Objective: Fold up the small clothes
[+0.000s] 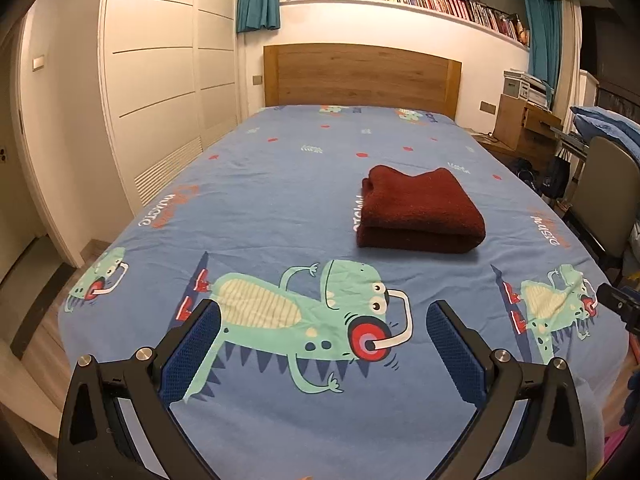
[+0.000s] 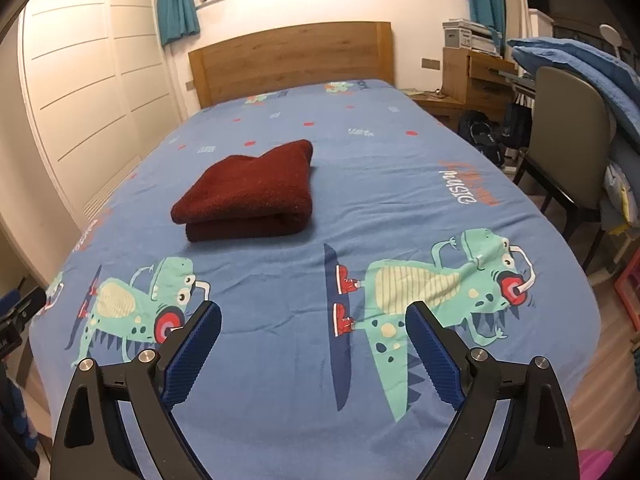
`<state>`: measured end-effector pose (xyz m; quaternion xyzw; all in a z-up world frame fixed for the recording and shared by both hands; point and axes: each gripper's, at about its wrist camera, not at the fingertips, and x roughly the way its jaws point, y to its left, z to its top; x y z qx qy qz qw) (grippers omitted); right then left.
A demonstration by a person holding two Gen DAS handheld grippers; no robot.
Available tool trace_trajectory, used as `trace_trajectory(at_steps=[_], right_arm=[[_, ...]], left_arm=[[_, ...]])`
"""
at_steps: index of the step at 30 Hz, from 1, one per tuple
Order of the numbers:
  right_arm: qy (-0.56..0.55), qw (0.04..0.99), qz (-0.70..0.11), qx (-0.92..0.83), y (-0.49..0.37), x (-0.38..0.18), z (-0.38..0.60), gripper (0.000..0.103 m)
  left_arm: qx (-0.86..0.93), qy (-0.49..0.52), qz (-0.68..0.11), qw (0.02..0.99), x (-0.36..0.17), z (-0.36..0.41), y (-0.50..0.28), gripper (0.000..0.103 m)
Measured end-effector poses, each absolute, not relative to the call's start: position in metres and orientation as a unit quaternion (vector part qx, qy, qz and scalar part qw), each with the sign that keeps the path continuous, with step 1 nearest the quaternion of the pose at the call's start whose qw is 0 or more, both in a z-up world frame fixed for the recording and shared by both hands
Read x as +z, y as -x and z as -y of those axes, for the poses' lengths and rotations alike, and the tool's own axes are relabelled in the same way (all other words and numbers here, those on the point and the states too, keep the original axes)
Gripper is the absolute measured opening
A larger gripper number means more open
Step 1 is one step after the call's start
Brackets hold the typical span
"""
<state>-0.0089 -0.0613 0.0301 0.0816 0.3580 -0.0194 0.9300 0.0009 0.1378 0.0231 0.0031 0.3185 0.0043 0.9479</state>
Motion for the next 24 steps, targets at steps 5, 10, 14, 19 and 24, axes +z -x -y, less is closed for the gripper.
trace_trajectory(at_steps=[5,10,14,19,24], right_arm=[[-0.080,0.934,-0.347,-0.033,0.016,0.032,0.066,0.094],[-0.079,0.934,-0.345,-0.048,0.023,0.030,0.073,0.094],[-0.081,0.933,-0.347,-0.056,0.029,0.025,0.079,0.094],[-0.083,0.932,-0.347,-0.065,0.036,0.020,0.086,0.094],[-0.085,0.931,-0.346,-0.075,0.039,0.018,0.092,0.094]], left_arm=[[0.009,-0.009,-0.304,0.952,0.024,-0.135,0.007,0.102],[0.015,-0.014,-0.297,0.955,0.024,-0.132,0.011,0.101],[0.014,-0.018,-0.295,0.955,0.024,-0.128,0.013,0.102],[0.011,-0.020,-0.293,0.956,0.024,-0.124,0.015,0.102],[0.009,-0.023,-0.294,0.955,0.022,-0.120,0.014,0.101]])
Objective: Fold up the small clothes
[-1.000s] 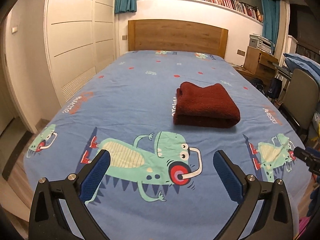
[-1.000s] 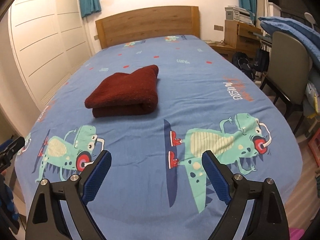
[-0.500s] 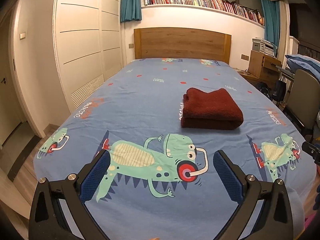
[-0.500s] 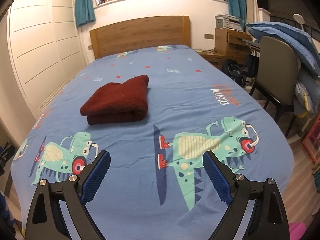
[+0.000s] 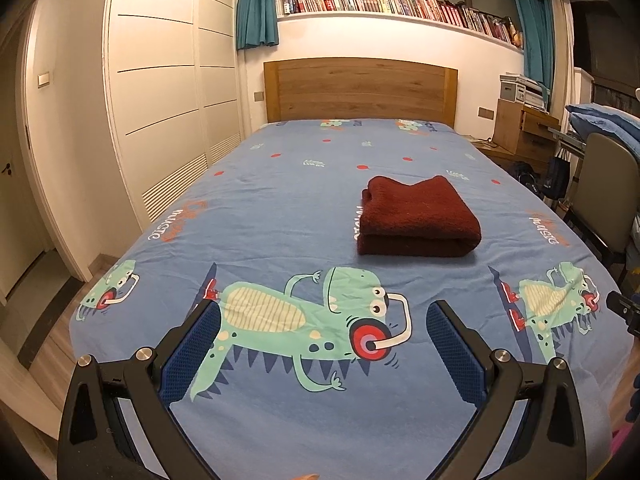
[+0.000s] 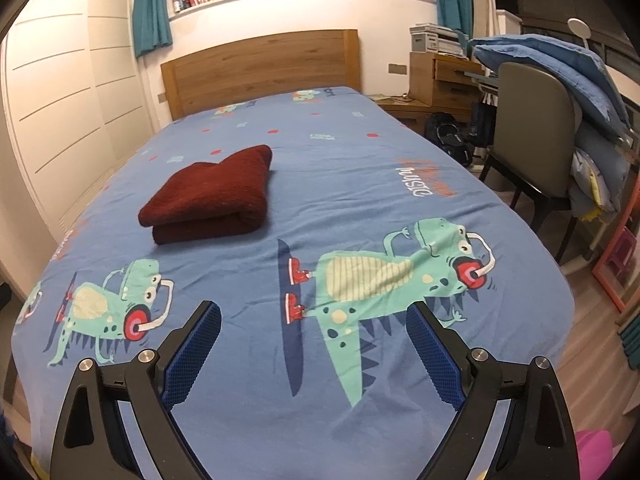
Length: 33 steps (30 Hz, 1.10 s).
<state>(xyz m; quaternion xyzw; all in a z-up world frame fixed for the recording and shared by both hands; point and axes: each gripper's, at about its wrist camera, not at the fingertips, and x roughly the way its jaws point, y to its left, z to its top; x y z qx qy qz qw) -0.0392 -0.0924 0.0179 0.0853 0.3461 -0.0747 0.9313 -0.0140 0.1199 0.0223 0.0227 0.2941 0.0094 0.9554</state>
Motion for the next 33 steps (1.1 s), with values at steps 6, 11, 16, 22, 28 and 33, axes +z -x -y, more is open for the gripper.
trace_trajectory(at_steps=[6,11,16,22,28,33], right_arm=[[-0.086,0.932,-0.344,-0.081,0.041,0.017,0.096,0.094],[-0.088,0.932,-0.343,-0.084,0.043,0.016,0.097,0.094],[-0.086,0.932,-0.341,-0.087,0.043,0.015,0.099,0.094],[-0.091,0.931,-0.340,-0.092,0.044,0.013,0.103,0.094],[-0.094,0.930,-0.342,-0.096,0.046,0.010,0.106,0.094],[-0.092,0.929,-0.344,-0.097,0.046,0.008,0.105,0.094]], left_arm=[[0.007,-0.023,-0.298,0.954,0.019,-0.118,0.012,0.101],[0.006,-0.022,-0.297,0.954,0.019,-0.117,0.012,0.101],[0.004,-0.025,-0.297,0.955,0.017,-0.114,0.012,0.101],[0.002,-0.026,-0.298,0.954,0.016,-0.113,0.011,0.101],[0.000,-0.027,-0.301,0.953,0.014,-0.112,0.010,0.101],[0.000,-0.025,-0.301,0.953,0.014,-0.112,0.009,0.101]])
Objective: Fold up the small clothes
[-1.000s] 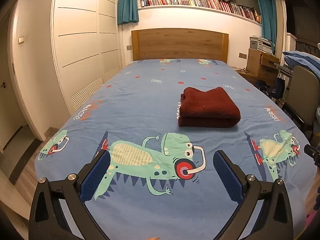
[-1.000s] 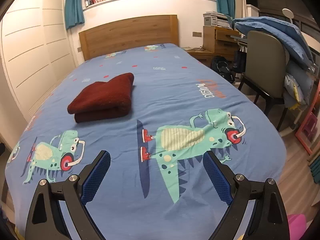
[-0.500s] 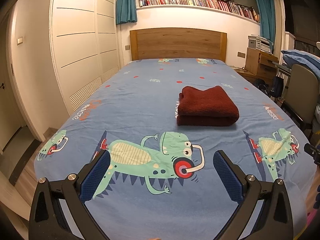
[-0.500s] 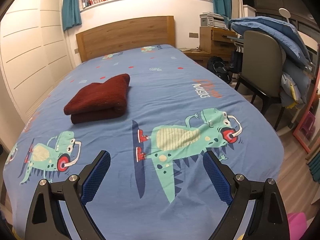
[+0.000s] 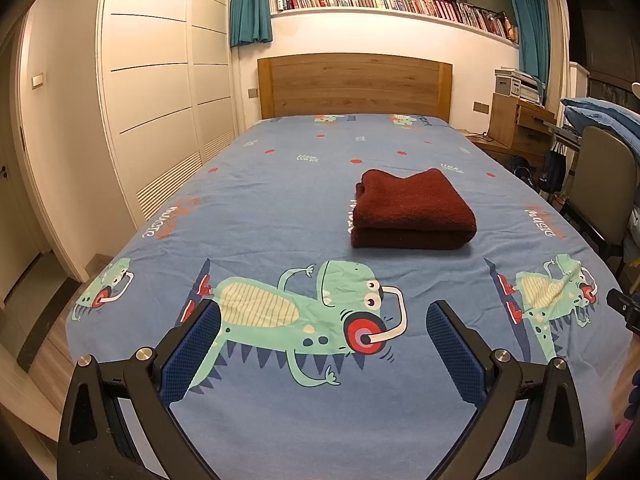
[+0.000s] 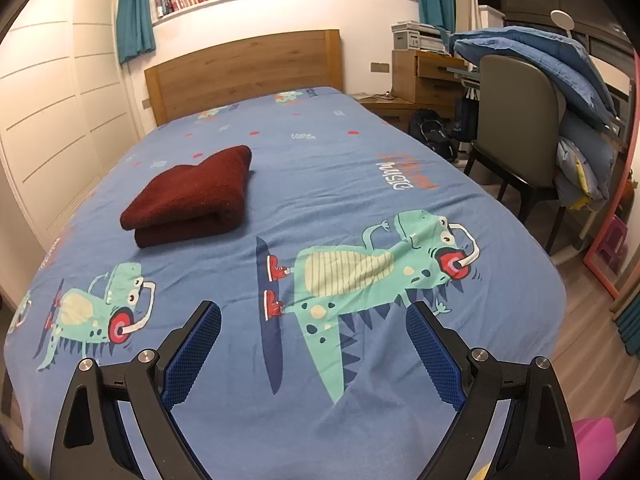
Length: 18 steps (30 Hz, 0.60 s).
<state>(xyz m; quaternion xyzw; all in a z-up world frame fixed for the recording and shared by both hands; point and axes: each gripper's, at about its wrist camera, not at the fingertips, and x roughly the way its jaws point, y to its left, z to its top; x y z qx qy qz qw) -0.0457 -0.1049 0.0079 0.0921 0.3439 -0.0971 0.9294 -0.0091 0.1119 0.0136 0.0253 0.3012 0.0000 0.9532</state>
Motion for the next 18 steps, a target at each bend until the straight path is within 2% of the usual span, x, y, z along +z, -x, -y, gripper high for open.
trace_trajectory(at_steps=[18], right_arm=[[-0.091,0.932,-0.337,-0.102,0.0437,0.0111,0.1102,0.094]], left_arm=[[-0.003,-0.028,-0.301,0.953,0.0125,-0.1106,0.0075,0.101]])
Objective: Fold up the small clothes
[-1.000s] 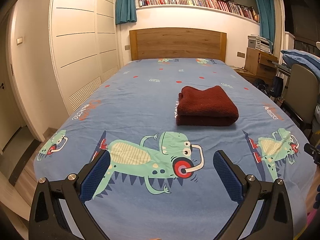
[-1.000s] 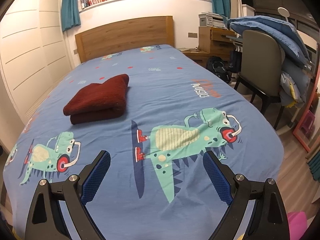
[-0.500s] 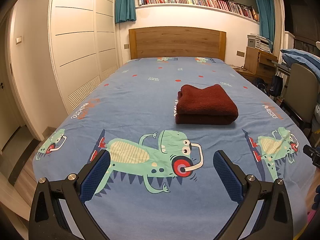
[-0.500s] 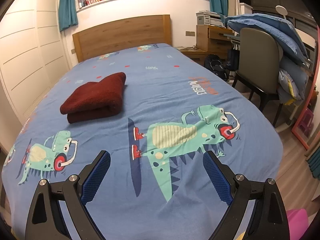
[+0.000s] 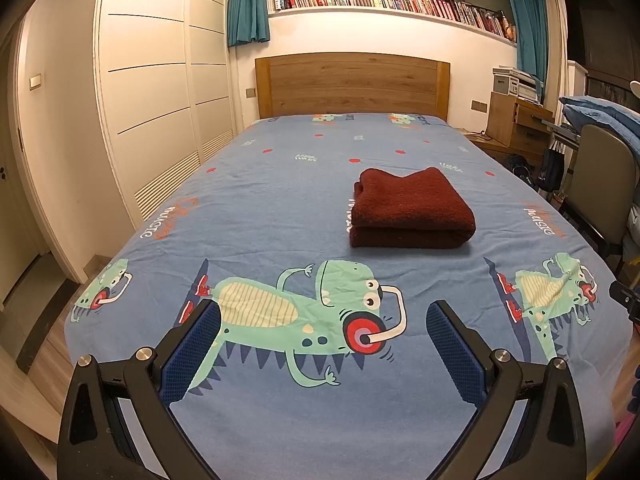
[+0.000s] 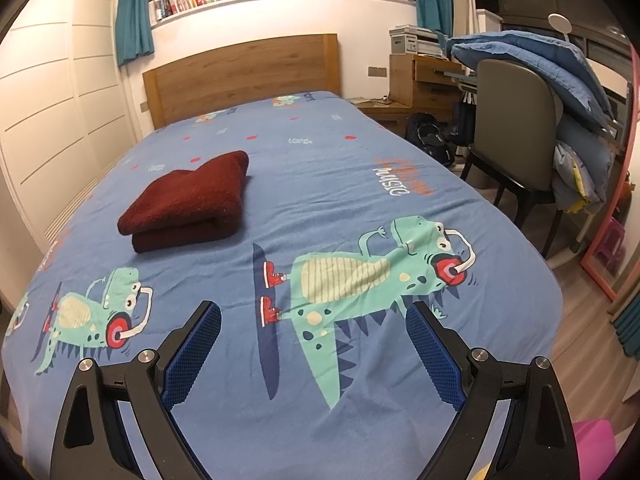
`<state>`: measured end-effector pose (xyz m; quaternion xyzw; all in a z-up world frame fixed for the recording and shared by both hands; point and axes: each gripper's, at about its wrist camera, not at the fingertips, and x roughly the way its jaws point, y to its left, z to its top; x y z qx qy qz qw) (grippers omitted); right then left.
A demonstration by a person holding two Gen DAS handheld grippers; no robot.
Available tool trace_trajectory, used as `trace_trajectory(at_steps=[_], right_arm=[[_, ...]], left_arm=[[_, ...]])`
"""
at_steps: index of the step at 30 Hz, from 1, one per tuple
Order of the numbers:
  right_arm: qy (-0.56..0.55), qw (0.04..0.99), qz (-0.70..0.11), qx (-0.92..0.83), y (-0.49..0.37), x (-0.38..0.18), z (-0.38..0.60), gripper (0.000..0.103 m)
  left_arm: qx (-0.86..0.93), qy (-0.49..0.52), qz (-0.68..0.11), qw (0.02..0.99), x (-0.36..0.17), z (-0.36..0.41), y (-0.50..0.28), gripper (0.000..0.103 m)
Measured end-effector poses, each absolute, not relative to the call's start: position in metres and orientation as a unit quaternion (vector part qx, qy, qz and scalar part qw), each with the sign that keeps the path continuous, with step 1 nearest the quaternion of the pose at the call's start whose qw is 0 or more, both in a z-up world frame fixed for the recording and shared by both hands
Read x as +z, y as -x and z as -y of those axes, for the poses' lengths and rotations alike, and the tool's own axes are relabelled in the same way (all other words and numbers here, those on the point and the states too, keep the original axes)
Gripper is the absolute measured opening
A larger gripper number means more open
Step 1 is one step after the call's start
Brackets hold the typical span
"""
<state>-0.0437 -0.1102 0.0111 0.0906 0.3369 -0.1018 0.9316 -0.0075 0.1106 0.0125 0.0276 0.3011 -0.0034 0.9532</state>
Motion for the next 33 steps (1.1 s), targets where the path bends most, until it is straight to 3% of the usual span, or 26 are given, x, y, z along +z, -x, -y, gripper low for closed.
trace_trajectory(at_steps=[33], right_arm=[[-0.090,0.933,-0.332,-0.105,0.0444,0.0139,0.1100,0.094]], left_arm=[[-0.013,-0.027,-0.302,0.953,0.0091,-0.1087,0.0043,0.101]])
